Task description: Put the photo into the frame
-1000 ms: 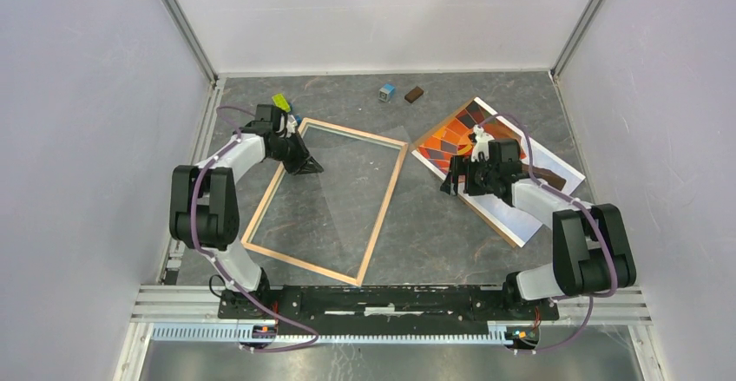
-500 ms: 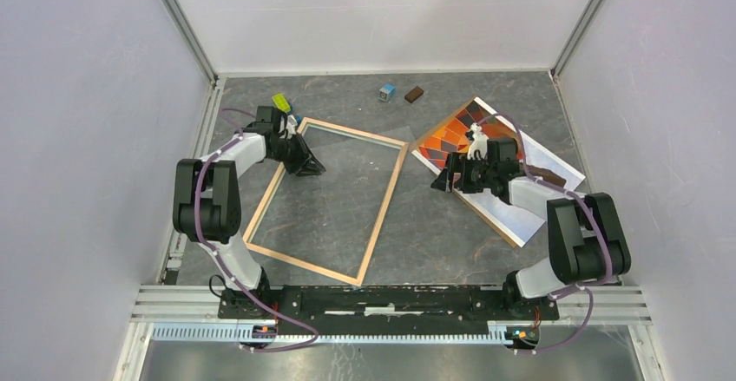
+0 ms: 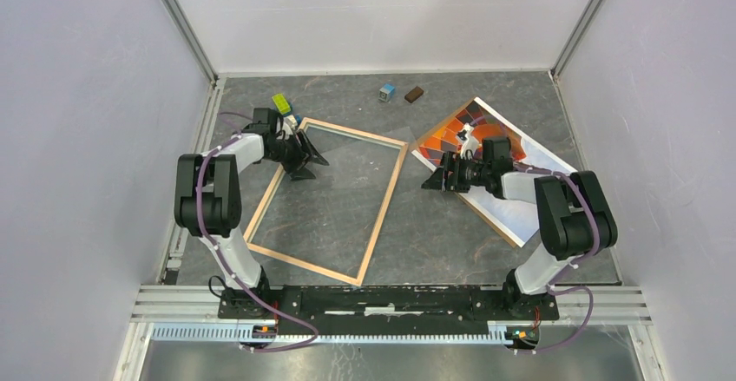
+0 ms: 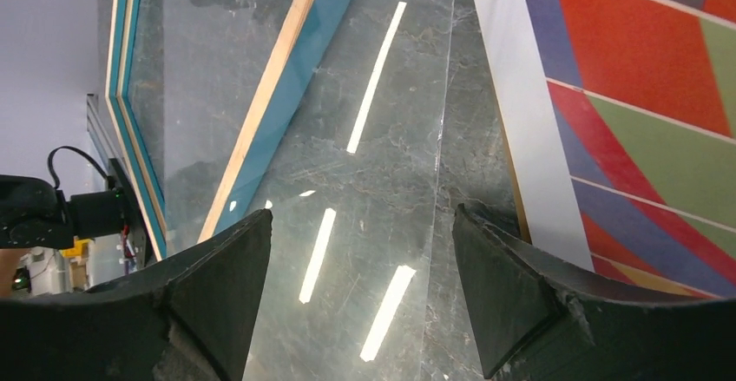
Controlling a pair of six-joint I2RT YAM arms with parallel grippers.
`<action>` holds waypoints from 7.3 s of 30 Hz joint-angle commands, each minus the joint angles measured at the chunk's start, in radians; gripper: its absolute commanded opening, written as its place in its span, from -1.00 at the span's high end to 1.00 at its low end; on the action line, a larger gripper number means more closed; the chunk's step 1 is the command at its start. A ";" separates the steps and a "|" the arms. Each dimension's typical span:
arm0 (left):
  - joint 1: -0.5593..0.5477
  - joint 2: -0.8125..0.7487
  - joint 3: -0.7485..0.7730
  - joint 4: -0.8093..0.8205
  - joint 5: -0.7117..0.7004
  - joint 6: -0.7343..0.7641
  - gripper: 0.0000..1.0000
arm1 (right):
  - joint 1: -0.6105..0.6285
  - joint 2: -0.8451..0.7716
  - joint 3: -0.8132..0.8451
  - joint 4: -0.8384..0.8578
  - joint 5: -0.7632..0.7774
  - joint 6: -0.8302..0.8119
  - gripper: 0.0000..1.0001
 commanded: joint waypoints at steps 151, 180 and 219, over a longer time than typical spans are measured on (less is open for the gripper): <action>-0.510 -0.833 0.021 0.022 -0.833 0.266 -1.00 | 0.728 0.082 -0.153 0.730 0.789 1.152 1.00; -0.515 -0.823 0.017 0.028 -0.823 0.261 -1.00 | 0.733 0.170 -0.127 0.794 0.693 1.035 0.34; -0.515 -0.871 0.062 0.008 -0.929 0.284 -1.00 | 0.737 0.029 0.215 0.631 0.595 1.000 1.00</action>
